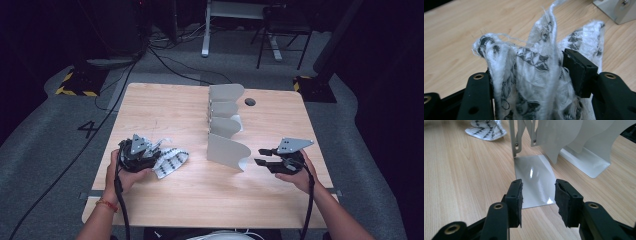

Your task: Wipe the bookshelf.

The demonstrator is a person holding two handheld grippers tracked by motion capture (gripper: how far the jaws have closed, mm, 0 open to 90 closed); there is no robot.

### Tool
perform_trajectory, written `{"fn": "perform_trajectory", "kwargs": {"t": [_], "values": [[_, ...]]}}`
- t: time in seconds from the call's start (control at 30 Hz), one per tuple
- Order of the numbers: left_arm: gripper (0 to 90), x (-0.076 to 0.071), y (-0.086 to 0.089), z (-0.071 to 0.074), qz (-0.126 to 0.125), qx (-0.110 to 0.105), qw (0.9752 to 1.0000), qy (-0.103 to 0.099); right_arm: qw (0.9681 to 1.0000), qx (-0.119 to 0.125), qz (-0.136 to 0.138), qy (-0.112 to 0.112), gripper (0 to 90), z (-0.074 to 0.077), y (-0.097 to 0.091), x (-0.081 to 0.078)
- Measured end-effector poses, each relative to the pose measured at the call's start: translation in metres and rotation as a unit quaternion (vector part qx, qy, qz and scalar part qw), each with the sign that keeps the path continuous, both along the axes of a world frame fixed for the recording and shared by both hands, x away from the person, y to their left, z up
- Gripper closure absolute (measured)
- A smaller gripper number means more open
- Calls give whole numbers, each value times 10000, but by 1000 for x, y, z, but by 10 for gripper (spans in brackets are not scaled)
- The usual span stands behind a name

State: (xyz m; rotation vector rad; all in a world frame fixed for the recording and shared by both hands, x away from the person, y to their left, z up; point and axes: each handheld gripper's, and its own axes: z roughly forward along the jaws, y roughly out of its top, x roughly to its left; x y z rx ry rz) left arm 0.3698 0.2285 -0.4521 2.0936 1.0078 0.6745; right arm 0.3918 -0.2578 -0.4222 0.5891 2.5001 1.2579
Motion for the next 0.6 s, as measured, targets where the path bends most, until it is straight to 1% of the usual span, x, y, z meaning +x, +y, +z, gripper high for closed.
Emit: {"fn": "perform_trajectory", "kwargs": {"t": [0.03,0.07,0.13,0.2,0.27,0.3,0.37,0.47,0.53,0.57,0.6], "values": [[404,-5,2,4,-54,-44,10000,14,10000,-14,-6,9,580,0,-1,0],[394,-8,4,6,-71,-40,10000,-3,10000,-48,-25,12,572,0,-3,-1],[347,-15,7,10,-47,-16,10000,14,9999,-83,-72,27,563,-1,-6,-3],[328,-23,11,15,-12,-22,10000,15,9998,-109,-138,41,556,-2,-10,-4],[292,-29,13,20,-35,-116,9999,110,9997,-109,-190,57,547,-4,-14,-5],[268,-32,13,23,-28,-78,9999,105,9997,-128,-222,66,541,-5,-16,-6],[251,-40,14,29,-7,-65,10000,-2,9995,-164,-266,90,535,-7,-19,-7],[243,-53,12,38,-43,61,9998,-195,9993,-181,-316,101,524,-8,-24,-9],[237,-61,10,41,-67,106,9996,-251,9992,-144,-341,116,519,-8,-26,-11],[238,-64,9,41,-82,122,9996,-236,9992,-129,-351,117,516,-8,-27,-12],[236,-66,9,41,-108,199,9995,-214,9992,-130,-355,124,514,-8,-29,-13]]}}
